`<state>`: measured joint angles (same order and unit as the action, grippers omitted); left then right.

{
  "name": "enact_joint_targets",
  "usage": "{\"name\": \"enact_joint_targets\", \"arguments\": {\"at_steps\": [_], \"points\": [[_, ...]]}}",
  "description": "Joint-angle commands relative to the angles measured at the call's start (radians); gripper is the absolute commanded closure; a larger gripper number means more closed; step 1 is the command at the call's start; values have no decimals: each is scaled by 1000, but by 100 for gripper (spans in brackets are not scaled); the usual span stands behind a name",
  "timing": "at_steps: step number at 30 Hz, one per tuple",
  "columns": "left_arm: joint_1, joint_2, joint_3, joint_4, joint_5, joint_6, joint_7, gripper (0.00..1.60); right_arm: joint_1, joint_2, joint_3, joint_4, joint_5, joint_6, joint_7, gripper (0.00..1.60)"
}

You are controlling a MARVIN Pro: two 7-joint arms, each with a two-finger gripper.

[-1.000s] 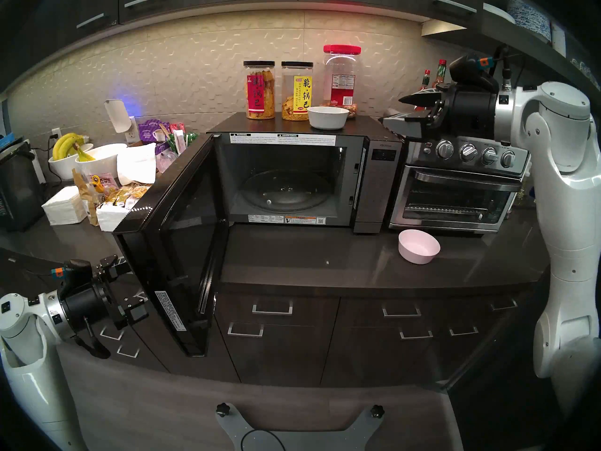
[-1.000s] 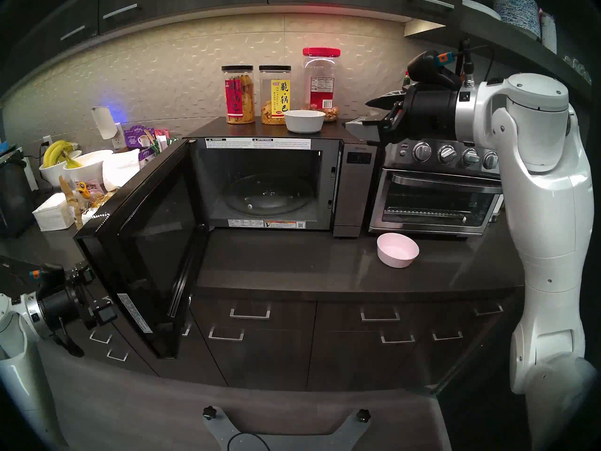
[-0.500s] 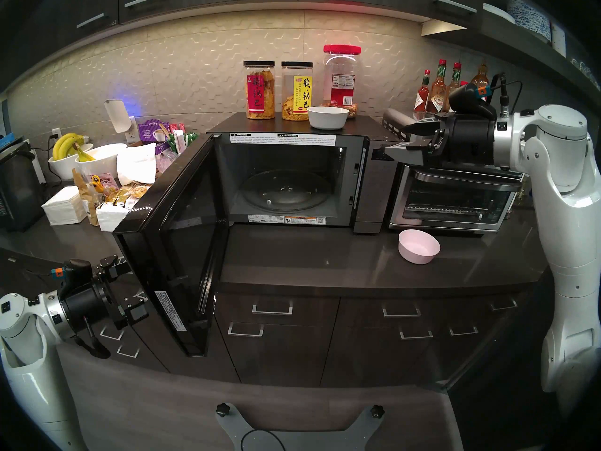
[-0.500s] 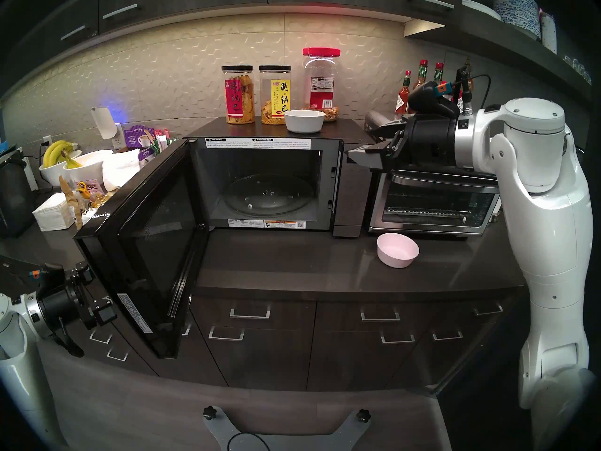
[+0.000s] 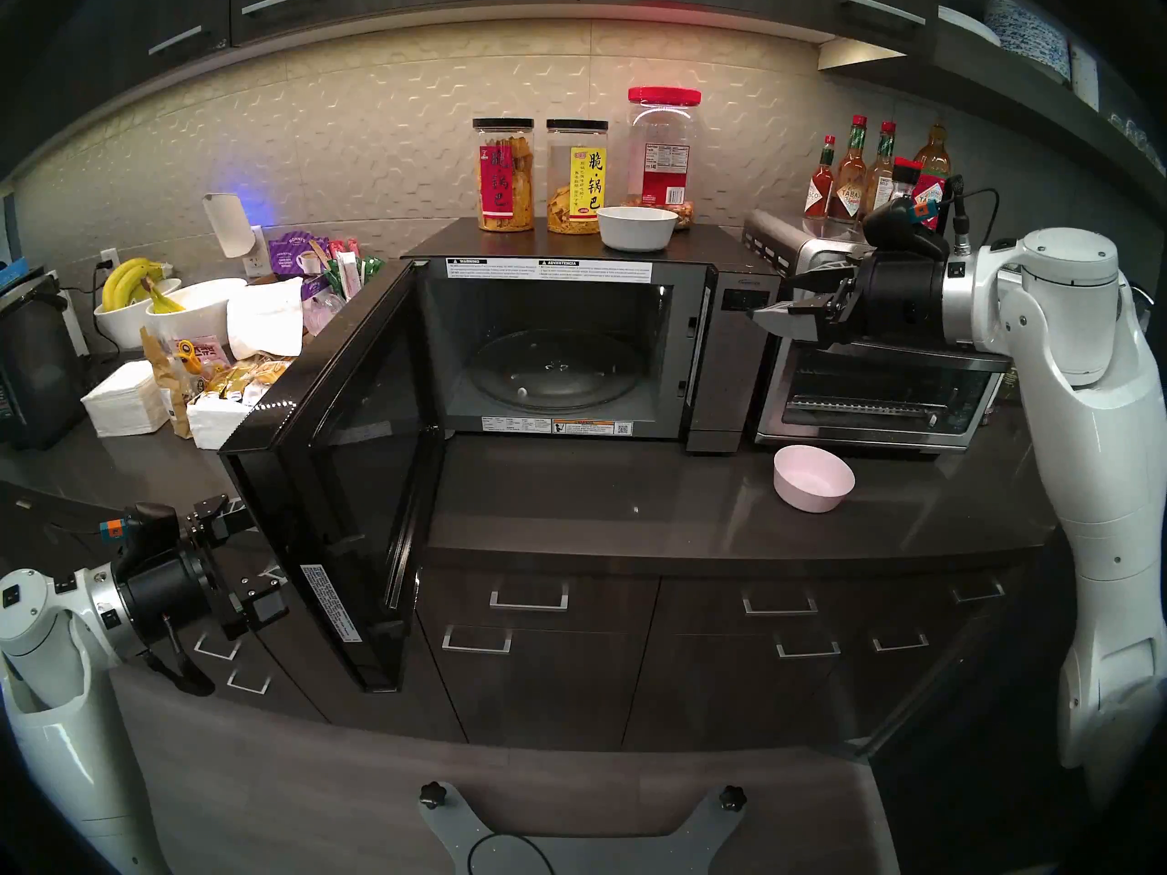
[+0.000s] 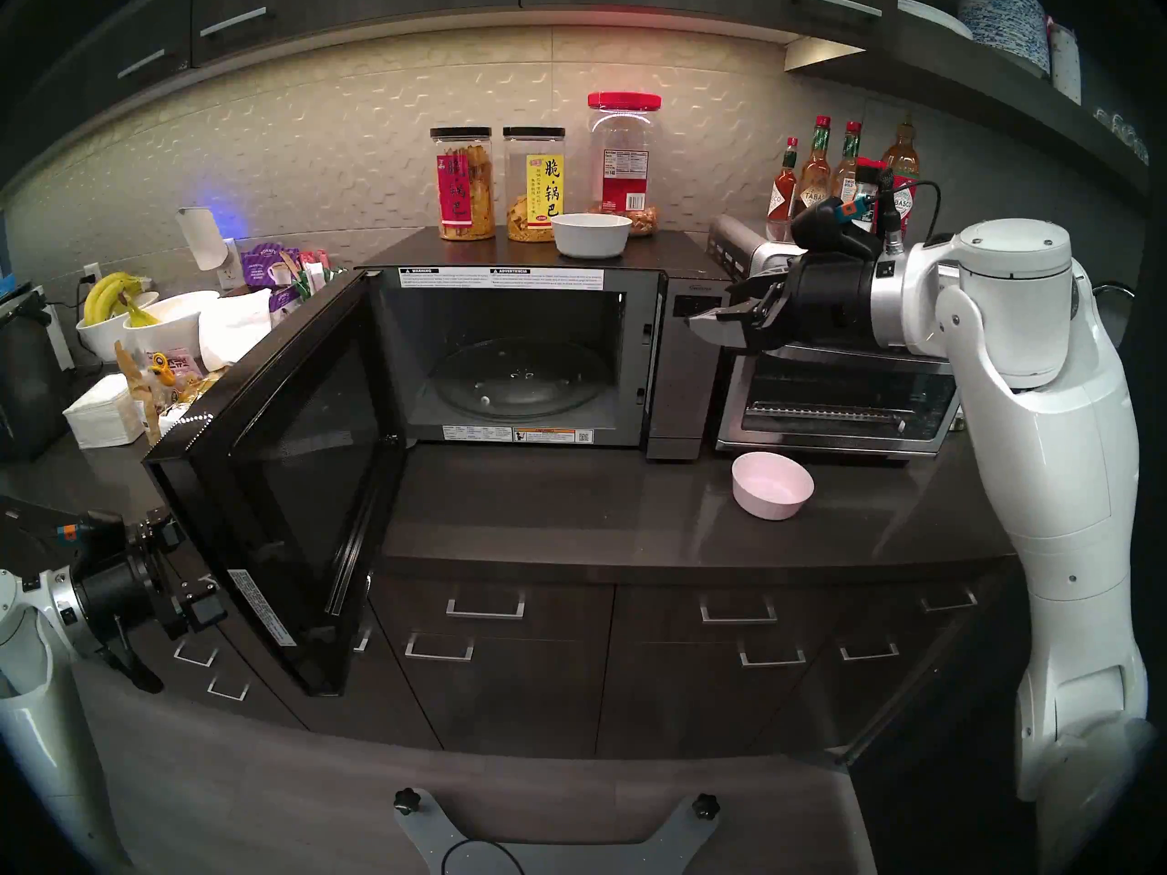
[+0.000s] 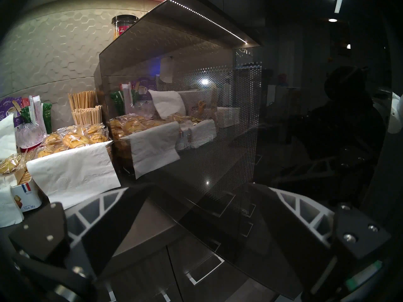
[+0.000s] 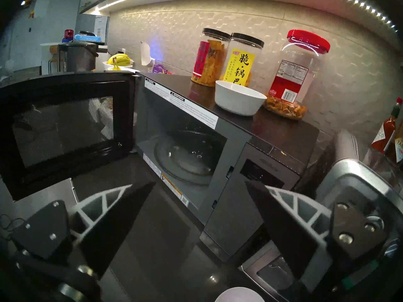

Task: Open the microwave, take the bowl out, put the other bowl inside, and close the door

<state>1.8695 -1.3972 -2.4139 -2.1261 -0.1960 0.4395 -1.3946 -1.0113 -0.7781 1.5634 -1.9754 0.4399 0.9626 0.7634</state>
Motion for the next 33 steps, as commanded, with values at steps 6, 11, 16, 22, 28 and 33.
{"name": "enact_joint_targets", "arguments": {"at_steps": [6, 11, 16, 22, 28, 33], "points": [[1, 2, 1, -15, -8, -2, -11, 0, -56, 11, 12, 12, 12, -3, -36, 0], [1, 2, 1, -15, -8, -2, -11, 0, -73, 8, 22, 11, 15, -3, -44, 0], [1, 2, 1, -15, -8, -2, -11, 0, -87, 10, 27, 6, 16, -3, -51, 0], [1, 2, 1, -15, -8, -2, -11, 0, -89, 11, 28, 5, 20, -3, -55, 0], [1, 2, 1, -15, -8, -2, -11, 0, -90, 13, 27, 4, 23, -3, -58, 0], [1, 2, 1, -15, -8, -2, -11, 0, -90, 15, 26, 4, 27, -3, -61, 0]]}}
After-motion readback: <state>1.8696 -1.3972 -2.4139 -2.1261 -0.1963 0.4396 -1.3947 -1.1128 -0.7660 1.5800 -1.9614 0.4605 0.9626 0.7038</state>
